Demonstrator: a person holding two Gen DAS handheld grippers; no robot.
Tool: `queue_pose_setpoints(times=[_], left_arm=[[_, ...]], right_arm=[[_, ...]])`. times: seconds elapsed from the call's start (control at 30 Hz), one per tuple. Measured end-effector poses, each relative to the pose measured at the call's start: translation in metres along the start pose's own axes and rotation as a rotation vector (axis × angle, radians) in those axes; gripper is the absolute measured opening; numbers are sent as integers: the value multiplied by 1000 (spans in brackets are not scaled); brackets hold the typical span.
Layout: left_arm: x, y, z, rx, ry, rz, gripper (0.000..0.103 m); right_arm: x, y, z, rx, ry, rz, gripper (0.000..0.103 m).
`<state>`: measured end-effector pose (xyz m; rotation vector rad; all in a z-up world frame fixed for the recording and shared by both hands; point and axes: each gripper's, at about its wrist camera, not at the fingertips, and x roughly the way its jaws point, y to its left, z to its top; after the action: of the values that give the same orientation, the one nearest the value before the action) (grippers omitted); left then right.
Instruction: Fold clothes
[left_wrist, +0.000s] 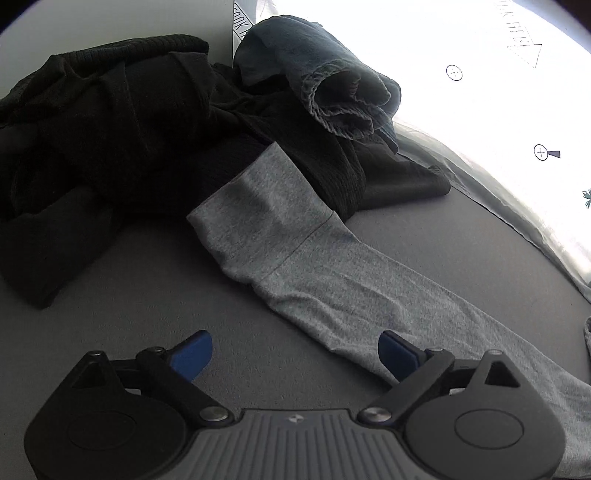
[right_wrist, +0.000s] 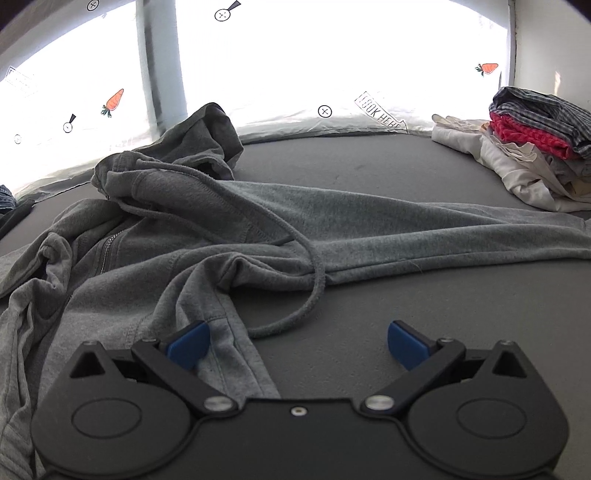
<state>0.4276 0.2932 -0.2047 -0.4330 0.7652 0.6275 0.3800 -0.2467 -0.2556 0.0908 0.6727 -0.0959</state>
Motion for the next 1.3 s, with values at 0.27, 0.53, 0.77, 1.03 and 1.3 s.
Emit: queue_pose_setpoints(times=[0.27,0.53,0.77,1.03,1.3], left_arm=[[41,29,32,-68,-65,40,92],[15,48,31,-94,-109,14,8],[-50,84,32,-99,-232,137,7],[-82,139,48,-207,-288,216,6],[-71,141,10,-323,-114,416,52]], right_arm=[[1,0,1,13,0,-9,103],[2,-1,2,21,-3,-8,103],[2,-3,2,23,-5,-5,103],[3,-4,2,25,-6,-4,103],[3,-5,2,28,-6,-1,103]])
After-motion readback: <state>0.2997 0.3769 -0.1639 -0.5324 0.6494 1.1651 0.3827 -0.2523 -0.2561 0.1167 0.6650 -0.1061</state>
